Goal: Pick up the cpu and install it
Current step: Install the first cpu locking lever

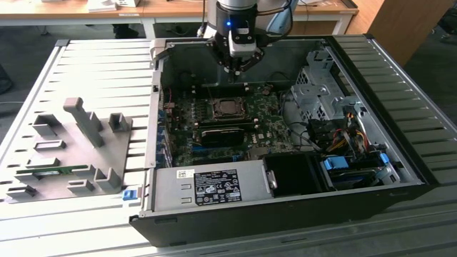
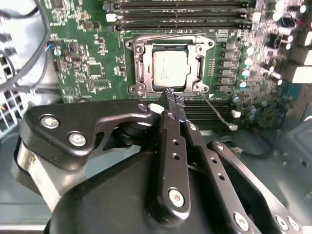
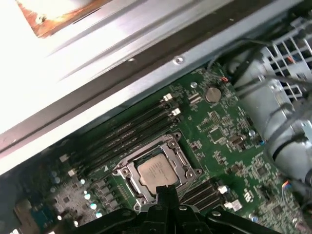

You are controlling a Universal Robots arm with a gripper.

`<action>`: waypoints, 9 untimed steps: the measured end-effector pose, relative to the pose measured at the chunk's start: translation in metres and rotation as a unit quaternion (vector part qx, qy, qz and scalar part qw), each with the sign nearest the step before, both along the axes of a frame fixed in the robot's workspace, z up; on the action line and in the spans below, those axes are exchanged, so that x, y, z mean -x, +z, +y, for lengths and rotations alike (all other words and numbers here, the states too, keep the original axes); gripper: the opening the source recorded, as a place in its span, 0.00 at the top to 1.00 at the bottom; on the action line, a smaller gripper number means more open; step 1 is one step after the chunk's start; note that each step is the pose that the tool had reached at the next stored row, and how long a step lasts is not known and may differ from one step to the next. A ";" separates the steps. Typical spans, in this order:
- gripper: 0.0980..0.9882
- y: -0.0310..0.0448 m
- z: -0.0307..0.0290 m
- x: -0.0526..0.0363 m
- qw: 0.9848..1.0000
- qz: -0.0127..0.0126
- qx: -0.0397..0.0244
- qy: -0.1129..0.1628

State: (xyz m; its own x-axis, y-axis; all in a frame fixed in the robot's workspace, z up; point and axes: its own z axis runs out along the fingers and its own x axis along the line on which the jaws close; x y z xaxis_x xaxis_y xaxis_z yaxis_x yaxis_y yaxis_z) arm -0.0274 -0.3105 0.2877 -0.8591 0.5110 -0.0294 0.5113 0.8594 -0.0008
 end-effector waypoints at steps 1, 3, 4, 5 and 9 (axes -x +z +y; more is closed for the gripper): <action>0.99 0.0000 0.0000 0.0000 1.000 0.000 -0.002 0.005; 0.99 0.0000 0.0000 0.0000 1.000 0.001 -0.008 0.008; 0.99 0.0000 0.0000 0.0000 1.000 0.002 -0.009 0.010; 0.99 0.0000 0.0000 -0.0001 1.000 0.004 -0.009 0.016; 0.99 0.0001 0.0000 0.0000 0.999 0.007 -0.009 0.044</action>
